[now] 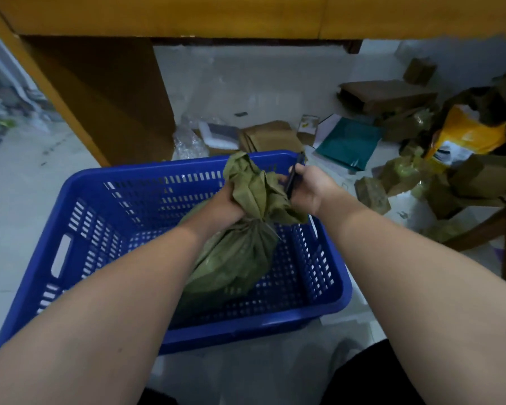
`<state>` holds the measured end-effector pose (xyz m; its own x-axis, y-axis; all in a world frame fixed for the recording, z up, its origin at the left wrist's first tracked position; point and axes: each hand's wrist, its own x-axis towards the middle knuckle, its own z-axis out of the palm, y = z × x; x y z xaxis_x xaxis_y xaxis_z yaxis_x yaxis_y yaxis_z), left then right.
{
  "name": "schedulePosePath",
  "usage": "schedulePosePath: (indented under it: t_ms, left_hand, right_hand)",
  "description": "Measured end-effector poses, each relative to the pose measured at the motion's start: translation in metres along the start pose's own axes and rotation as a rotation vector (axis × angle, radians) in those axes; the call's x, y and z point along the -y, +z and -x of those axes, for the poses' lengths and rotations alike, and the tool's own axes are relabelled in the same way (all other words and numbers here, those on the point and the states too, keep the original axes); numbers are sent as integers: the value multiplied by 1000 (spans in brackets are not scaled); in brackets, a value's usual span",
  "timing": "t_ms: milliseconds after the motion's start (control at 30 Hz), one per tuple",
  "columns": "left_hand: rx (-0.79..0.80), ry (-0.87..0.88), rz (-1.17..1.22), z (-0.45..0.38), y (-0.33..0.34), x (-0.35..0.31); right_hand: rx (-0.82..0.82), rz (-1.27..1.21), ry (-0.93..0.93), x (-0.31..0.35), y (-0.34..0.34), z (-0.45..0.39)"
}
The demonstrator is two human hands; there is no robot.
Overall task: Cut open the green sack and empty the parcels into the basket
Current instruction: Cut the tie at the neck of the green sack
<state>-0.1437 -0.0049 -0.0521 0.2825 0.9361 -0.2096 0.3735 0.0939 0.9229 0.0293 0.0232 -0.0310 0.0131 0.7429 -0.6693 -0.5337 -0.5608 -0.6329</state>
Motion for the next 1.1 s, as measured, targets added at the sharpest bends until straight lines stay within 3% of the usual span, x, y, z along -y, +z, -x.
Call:
schedulePosePath:
  t_ms: [233, 300, 433, 600, 733, 833, 1100]
  left_hand:
    - [-56, 12, 19, -2, -6, 5]
    - [-58, -23, -9, 3, -12, 9]
    - [-91, -161, -57, 14, -32, 35]
    - [-132, -290, -33, 18, -45, 52]
    - [-311, -411, 194, 15, -43, 45]
    - [-357, -445, 423, 10, -37, 41]
    - [-486, -501, 772, -18, -38, 51]
  right_hand:
    - [6, 12, -171, -12, 26, -3]
    - [-19, 12, -216, -13, 30, -2]
    - [69, -7, -130, -16, 44, 9]
    - [140, -36, -198, -23, 65, 17]
    - [201, 177, -196, -32, 63, 19]
    - [233, 291, -147, -39, 61, 21]
    - [314, 328, -91, -38, 53, 7]
